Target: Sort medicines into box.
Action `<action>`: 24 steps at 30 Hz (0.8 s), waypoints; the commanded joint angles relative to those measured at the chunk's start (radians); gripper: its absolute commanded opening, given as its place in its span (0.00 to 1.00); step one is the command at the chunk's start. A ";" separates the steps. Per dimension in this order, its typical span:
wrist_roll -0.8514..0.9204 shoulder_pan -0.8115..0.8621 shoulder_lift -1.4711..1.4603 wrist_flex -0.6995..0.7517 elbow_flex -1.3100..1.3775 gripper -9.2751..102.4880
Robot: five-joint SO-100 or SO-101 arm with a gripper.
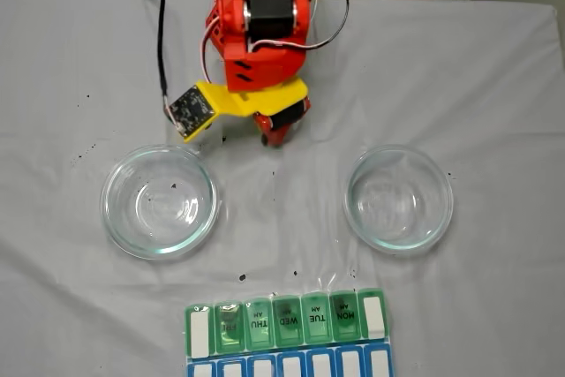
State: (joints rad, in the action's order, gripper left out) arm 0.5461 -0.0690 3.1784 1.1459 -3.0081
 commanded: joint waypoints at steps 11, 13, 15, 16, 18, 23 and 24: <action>-0.153 0.005 0.028 -0.002 0.018 0.08; -0.137 0.012 0.026 -0.002 0.018 0.08; -0.107 0.015 0.026 0.000 0.020 0.08; -0.104 0.023 0.026 0.000 0.020 0.08; -0.106 0.026 0.026 0.000 0.020 0.08; 0.003 -0.006 0.026 -0.002 0.020 0.12; 0.009 -0.009 0.026 -0.002 0.020 0.10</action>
State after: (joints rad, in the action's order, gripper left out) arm 0.5031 -0.0583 3.1784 1.1443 -3.0081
